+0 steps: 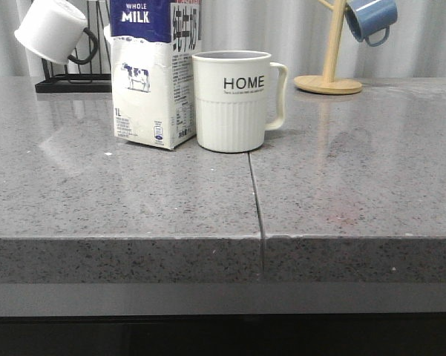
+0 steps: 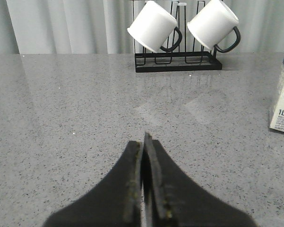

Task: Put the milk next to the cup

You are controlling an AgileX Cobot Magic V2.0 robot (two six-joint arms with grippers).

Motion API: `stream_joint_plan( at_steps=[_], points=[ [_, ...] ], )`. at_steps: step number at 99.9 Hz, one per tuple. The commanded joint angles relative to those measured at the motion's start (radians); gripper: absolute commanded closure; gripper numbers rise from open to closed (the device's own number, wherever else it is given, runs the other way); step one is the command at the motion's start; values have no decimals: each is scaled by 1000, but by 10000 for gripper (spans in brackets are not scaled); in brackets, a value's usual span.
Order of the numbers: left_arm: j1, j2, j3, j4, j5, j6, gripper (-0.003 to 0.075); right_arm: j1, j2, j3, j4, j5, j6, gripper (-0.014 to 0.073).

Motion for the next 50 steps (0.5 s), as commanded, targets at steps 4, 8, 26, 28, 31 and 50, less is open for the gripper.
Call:
stream_joint_plan(
  at_steps=[4, 8, 26, 28, 31, 50],
  points=[
    [1, -36, -1, 14, -79, -3, 741, -1, 10, -25, -5, -74, -4, 660],
    [1, -55, 11, 22, -79, -3, 741, -1, 10, -25, -5, -74, -4, 660],
    [1, -129, 78, 37, -107, -3, 741, -1, 10, -25, -5, -74, -4, 660],
    [1, -141, 93, 40, -122, -3, 741, -1, 10, -25, -5, -74, -4, 660],
    [1, -159, 121, 40, -143, -3, 741, -1, 10, -25, -5, -74, -4, 660],
    [1, -188, 261, 17, -218, -3, 741, -1, 10, -25, -5, -73, -4, 660]
  ],
)
